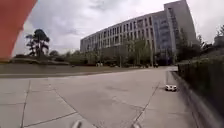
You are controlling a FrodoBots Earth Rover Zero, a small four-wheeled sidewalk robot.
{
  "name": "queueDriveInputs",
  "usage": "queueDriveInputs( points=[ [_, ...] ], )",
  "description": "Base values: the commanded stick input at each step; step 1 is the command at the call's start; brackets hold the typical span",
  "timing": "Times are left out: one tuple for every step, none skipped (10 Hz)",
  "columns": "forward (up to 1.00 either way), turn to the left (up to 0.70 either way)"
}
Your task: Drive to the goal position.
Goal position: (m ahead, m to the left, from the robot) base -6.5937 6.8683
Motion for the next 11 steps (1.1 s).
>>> queueDriveInputs(
  points=[
    [0.00, 0.85],
    [0.00, 0.85],
    [0.00, 0.85],
    [0.00, 0.85],
    [0.00, 0.85],
    [0.00, 0.85],
    [0.00, 0.85],
    [0.00, 0.85],
    [0.00, 0.85],
    [0.00, 0.85],
    [0.00, 0.85]
  ],
)
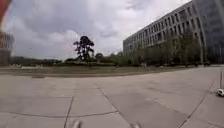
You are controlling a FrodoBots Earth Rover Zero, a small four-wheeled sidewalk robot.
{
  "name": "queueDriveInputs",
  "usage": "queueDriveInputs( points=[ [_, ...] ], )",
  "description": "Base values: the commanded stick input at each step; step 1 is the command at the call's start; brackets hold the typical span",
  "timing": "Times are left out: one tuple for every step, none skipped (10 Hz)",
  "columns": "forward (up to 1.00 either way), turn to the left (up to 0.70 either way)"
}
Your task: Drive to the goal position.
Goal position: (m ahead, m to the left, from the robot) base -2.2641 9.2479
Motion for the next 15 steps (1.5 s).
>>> queueDriveInputs(
  points=[
    [0.00, 0.85],
    [0.00, 0.85],
    [0.00, 0.85],
    [0.00, 0.85],
    [0.00, 0.85],
    [0.00, 0.85],
    [0.00, 0.85],
    [0.00, 0.85],
    [0.00, 0.85],
    [0.00, 0.85],
    [0.00, 0.85],
    [0.00, 0.85],
    [0.00, 0.85],
    [0.00, 0.85],
    [0.00, 0.85]
  ],
)
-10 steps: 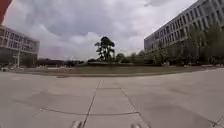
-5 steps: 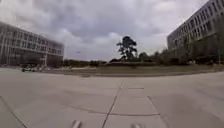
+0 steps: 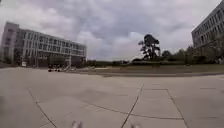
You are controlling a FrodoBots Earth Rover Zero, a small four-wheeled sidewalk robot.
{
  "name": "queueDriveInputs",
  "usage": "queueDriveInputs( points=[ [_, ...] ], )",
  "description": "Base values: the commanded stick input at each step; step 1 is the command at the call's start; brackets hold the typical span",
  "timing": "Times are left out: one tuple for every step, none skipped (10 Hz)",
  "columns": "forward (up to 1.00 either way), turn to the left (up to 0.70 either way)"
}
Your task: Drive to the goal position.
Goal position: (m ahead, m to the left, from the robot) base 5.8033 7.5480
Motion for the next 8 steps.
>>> queueDriveInputs(
  points=[
    [0.00, 0.85],
    [0.00, 0.85],
    [0.00, 0.85],
    [0.00, 0.85],
    [0.00, 0.85],
    [0.00, 0.85],
    [0.00, 0.26],
    [0.00, 0.00]
  ],
)
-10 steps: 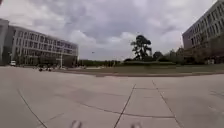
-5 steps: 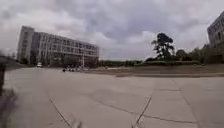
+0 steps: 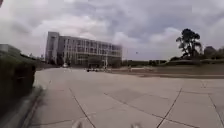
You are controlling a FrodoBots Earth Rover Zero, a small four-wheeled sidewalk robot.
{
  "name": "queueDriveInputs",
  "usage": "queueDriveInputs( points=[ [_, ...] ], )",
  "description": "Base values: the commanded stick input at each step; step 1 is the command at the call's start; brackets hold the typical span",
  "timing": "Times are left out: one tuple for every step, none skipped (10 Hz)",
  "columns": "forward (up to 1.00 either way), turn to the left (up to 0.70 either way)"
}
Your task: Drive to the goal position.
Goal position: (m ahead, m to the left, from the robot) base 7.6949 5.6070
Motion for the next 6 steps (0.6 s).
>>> queueDriveInputs(
  points=[
    [0.04, 0.00],
    [0.24, 0.00],
    [0.73, 0.00],
    [0.85, 0.00],
    [0.85, 0.00],
    [0.85, 0.00]
  ],
)
